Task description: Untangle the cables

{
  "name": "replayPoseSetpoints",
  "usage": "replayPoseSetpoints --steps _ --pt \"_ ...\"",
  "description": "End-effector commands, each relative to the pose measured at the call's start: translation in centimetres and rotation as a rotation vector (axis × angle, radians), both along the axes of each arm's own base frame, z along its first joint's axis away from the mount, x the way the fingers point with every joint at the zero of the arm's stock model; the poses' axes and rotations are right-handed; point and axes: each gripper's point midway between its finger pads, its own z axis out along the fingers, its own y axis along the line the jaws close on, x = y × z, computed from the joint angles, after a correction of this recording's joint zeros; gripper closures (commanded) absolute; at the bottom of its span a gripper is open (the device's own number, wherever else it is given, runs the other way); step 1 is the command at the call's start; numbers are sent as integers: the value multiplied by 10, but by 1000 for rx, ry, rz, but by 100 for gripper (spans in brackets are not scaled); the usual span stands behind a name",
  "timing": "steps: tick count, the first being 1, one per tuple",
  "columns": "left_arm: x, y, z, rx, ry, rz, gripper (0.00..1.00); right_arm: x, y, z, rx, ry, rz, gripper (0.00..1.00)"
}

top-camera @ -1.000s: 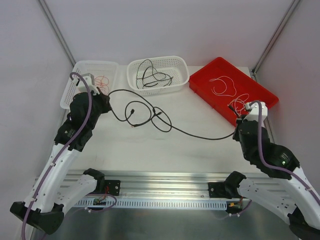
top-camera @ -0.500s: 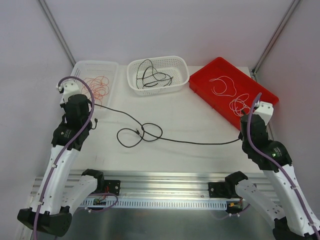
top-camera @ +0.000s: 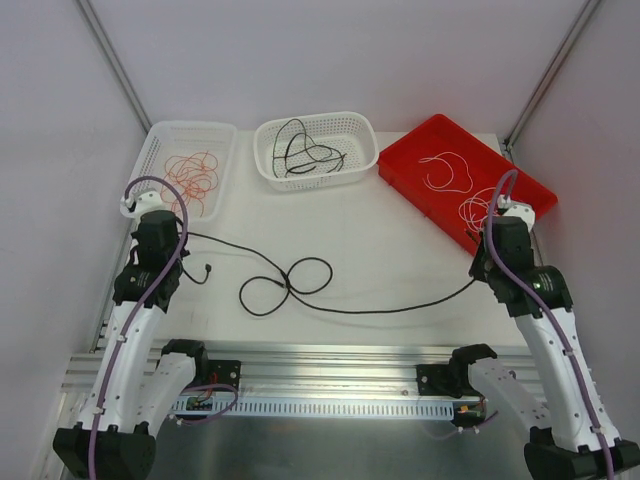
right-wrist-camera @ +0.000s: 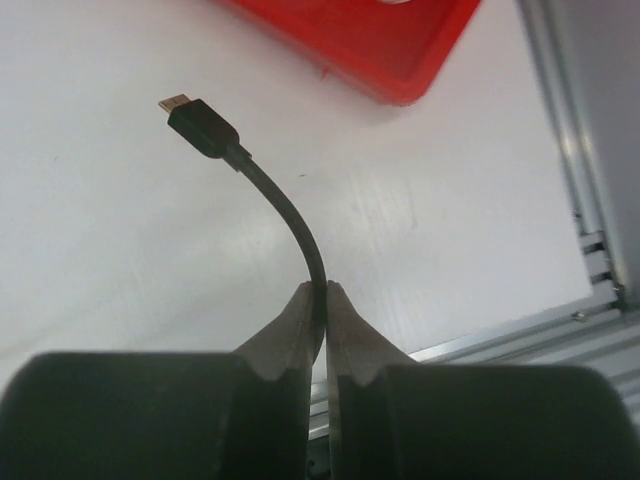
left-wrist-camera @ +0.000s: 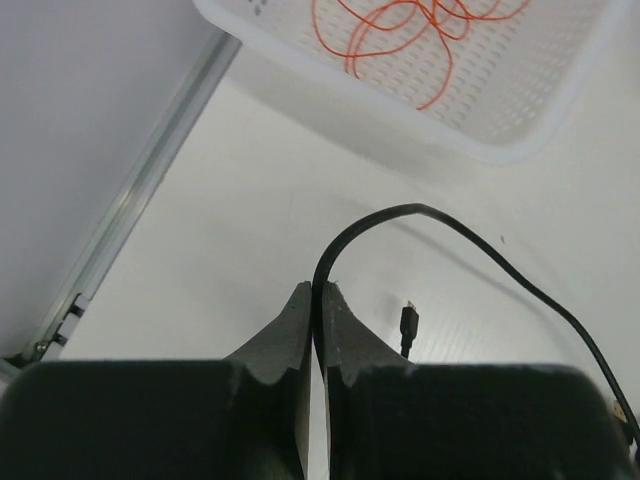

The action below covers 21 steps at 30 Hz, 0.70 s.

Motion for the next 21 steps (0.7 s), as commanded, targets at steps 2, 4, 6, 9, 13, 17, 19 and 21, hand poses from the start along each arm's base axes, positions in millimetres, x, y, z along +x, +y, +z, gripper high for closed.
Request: replayPoseSetpoints --steps 2,4,6,9,13,17,19,21 --pt "3 -35 -3 -133 -83 -171 100 5 47 -41 171 155 175 83" --pt "0 -40 -6 -142 -100 -206 100 2 62 -56 217 217 230 68" --pt "1 -46 -4 -156 -121 -236 100 3 78 -59 217 240 297 54" --pt "3 -51 -2 -166 -137 -263 100 9 104 -42 171 194 410 42" --pt "4 -55 -6 -177 -122 -281 100 15 160 -24 214 130 581 40" --pt "6 -58 -7 -191 -118 -292 100 22 234 -23 306 85 711 42" --pt "6 -59 -7 -197 -118 -296 100 17 279 -33 321 116 790 43" --pt "6 -59 -7 -198 -121 -295 100 8 318 -28 328 114 875 44"
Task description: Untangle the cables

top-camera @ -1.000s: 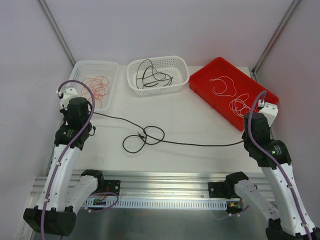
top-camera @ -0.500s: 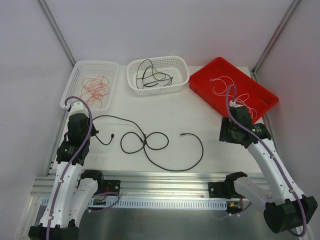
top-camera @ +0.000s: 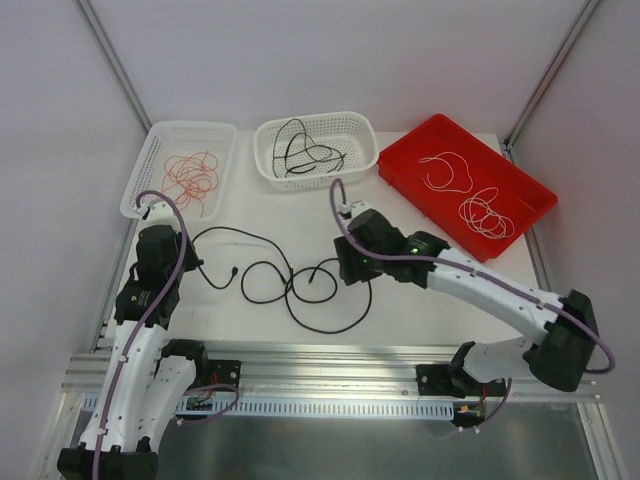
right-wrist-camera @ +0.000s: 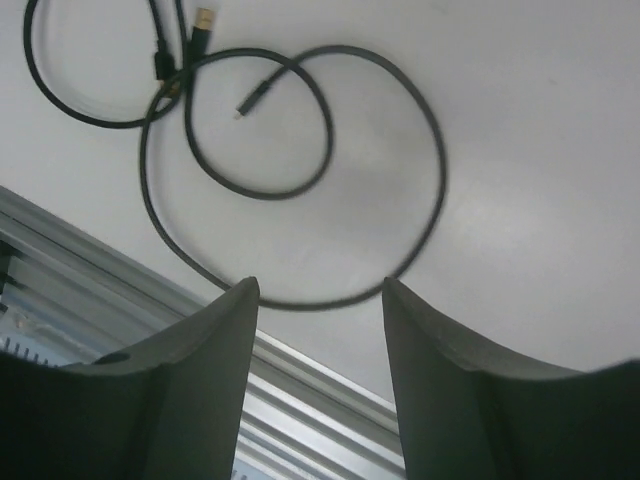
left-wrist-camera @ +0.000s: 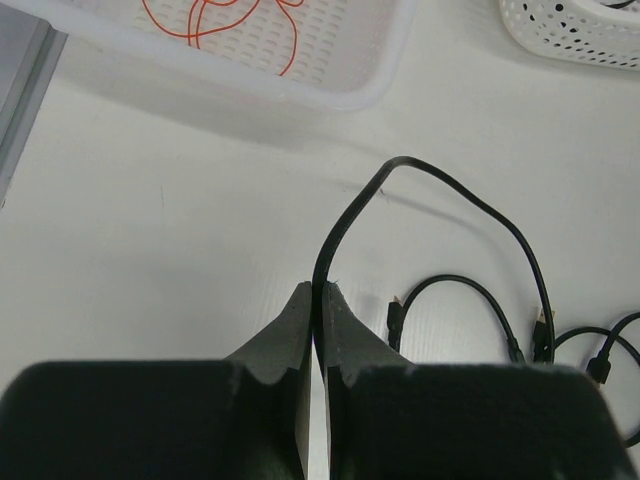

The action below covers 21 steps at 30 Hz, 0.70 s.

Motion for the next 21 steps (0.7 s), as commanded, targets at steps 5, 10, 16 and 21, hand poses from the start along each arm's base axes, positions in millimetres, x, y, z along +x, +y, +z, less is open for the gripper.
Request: replayPoseSetpoints --steps 5,10,16,21 --pt "5 -2 8 -20 -43 -1 100 -8 145 -23 85 25 181 51" --pt "5 -2 8 -21 -43 -1 100 -8 181 -54 128 71 182 58" --pt "6 -3 7 -28 -39 -7 100 -14 204 -86 152 146 205 60" --pt "6 -4 8 -29 -42 -7 100 -30 214 -104 161 218 236 61"
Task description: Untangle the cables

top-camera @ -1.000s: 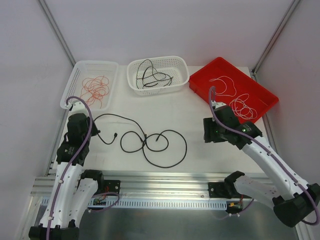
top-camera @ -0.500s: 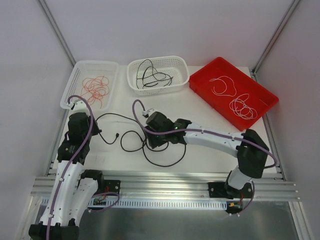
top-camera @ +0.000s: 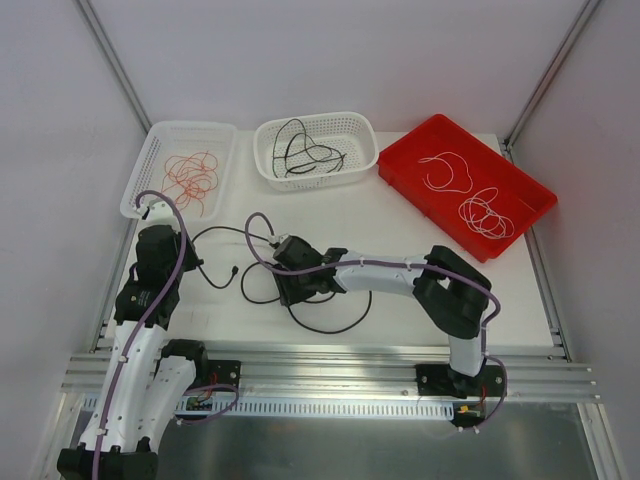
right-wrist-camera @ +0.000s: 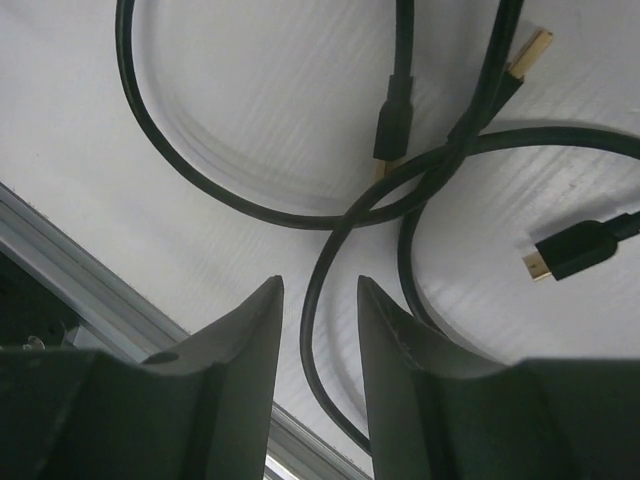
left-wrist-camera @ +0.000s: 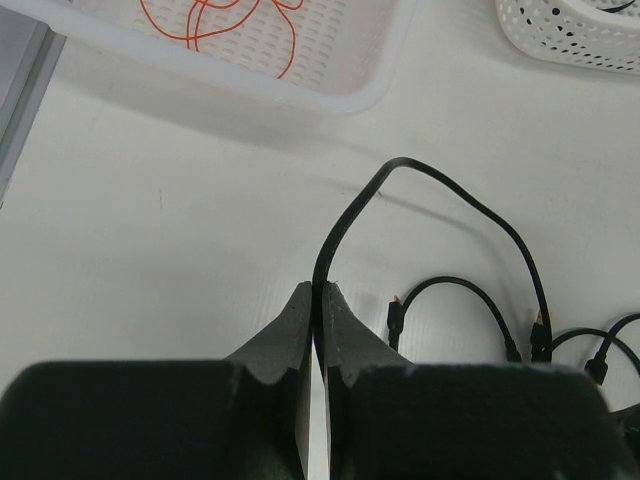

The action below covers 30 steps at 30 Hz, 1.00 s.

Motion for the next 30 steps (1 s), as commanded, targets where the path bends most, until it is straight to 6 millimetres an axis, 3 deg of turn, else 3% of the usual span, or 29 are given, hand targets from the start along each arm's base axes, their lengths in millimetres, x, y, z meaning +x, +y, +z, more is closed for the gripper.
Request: replayPoseSetpoints --steps 1,5,7,10,11,14,15,17,18,21,22,23,26,30 --pt "5 -3 6 -23 -33 -5 100 -5 30 13 100 27 14 62" --pt "5 -2 5 -20 -31 -1 100 -7 27 2 70 32 11 67" --pt "5 -2 4 -19 -25 0 100 -5 21 -1 48 21 -1 76" --pt "5 -1 2 -18 -19 3 100 -4 14 20 65 -16 9 94" --pt "5 -1 2 -16 -16 5 100 1 10 42 83 -70 -4 98" --pt "6 1 0 -11 -11 17 100 7 -8 83 73 -176 14 99" --pt "6 5 -1 -3 -8 33 100 12 -18 117 114 -243 -3 99" --pt "5 9 -3 10 1 51 100 15 -41 144 101 -313 -1 99" --pt "4 14 -3 24 5 80 100 20 -57 171 133 -366 -33 99" --pt "1 20 -9 41 35 112 100 30 -99 194 131 -412 -99 99" --pt "0 22 -9 47 41 124 100 27 -117 219 190 -442 -127 99" --pt "0 24 -11 51 54 131 100 32 -133 222 195 -448 -159 99" --pt "-2 28 -15 65 76 150 100 34 -180 265 292 -532 -255 99" --pt "-4 34 -16 87 94 182 100 35 -239 291 328 -617 -381 99"
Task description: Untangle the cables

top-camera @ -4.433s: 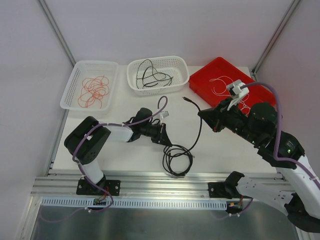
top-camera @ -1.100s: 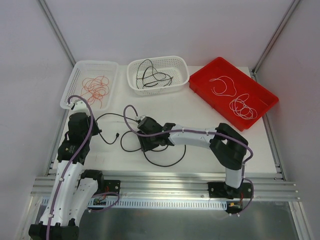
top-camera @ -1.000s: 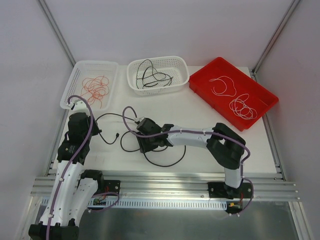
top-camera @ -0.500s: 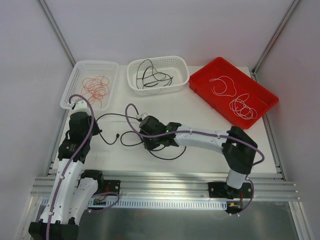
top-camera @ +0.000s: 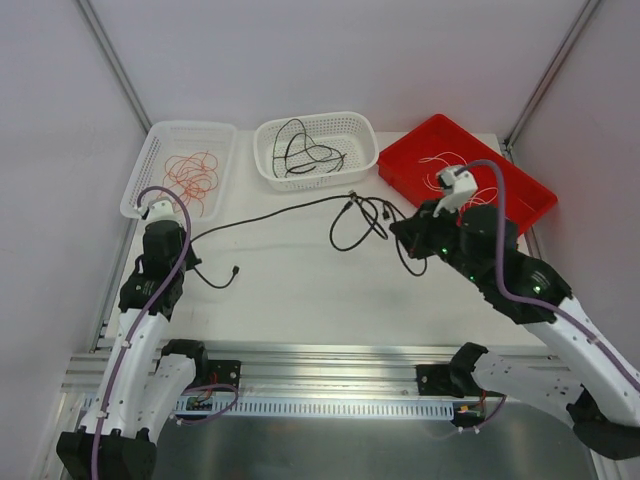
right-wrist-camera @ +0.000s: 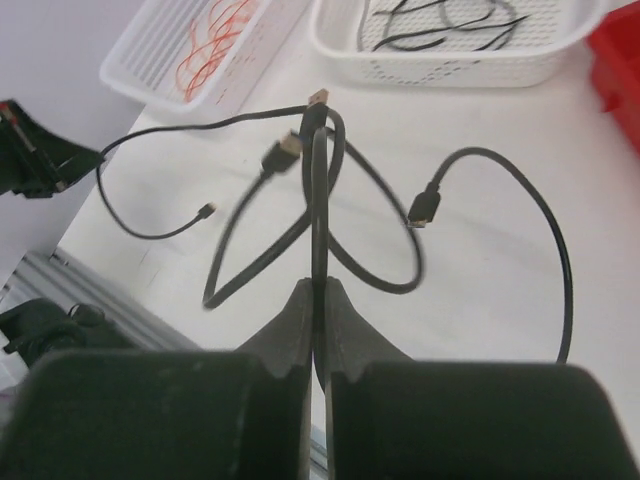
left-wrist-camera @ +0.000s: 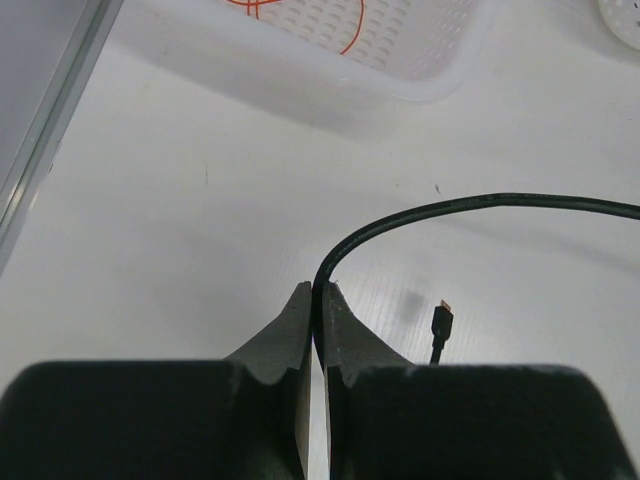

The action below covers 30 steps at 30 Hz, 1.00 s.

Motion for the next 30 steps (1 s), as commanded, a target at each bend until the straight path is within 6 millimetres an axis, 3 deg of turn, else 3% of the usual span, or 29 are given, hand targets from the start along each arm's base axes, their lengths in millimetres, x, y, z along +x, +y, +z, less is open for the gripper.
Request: replayPoseSetpoints --steps 1,3,12,17,20,24,28,30 --pt "-6 19 2 48 15 92 100 1 -53 -2 -59 -28 -125 99" --pt "-7 24 1 59 22 119 100 1 -80 -4 -91 -38 -202 99" --pt "-15 50 -2 82 50 238 100 4 -147 -27 -174 3 -466 99" --pt "-23 71 -2 83 57 342 100 -2 -201 -16 -211 -9 -698 99" --pt "-22 74 -7 47 70 354 100 -7 -227 -13 -218 14 -824 99" --pt "-22 75 -10 28 81 364 100 -11 -244 -13 -175 41 -932 99" --pt "-23 78 -11 13 80 383 100 -5 -242 -14 -134 80 -930 99" --pt "-21 75 -12 -13 76 374 100 4 -227 -19 -124 117 -837 99"
